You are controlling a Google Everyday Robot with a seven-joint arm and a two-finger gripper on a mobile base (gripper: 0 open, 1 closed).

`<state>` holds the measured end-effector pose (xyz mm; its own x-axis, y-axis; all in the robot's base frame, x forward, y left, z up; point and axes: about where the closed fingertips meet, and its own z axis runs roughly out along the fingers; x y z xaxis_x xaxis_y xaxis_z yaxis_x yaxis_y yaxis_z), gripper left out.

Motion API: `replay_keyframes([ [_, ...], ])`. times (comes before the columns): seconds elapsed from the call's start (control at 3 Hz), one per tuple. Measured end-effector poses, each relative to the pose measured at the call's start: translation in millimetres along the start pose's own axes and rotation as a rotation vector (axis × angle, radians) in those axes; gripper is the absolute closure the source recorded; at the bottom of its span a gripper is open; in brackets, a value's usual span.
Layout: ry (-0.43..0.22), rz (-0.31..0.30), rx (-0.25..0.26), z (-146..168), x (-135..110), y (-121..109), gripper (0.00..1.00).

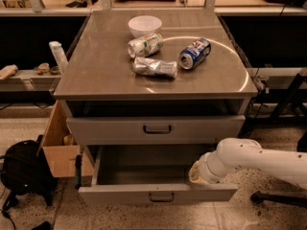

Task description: Open middle drawer

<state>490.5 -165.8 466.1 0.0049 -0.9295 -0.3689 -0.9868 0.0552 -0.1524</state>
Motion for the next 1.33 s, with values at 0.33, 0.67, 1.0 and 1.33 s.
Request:
replay_keyframes([
  [0.33, -0.004, 0.033, -0.061, 22, 18, 17, 1.0],
  [0.67, -0.004, 0.033, -0.061, 21, 18, 17, 1.0],
  [1.0, -0.036, 0.056, -0.089, -3, 16, 66, 1.0],
  [1.33, -0.052, 0.068, -0.102, -15, 14, 89, 1.0],
])
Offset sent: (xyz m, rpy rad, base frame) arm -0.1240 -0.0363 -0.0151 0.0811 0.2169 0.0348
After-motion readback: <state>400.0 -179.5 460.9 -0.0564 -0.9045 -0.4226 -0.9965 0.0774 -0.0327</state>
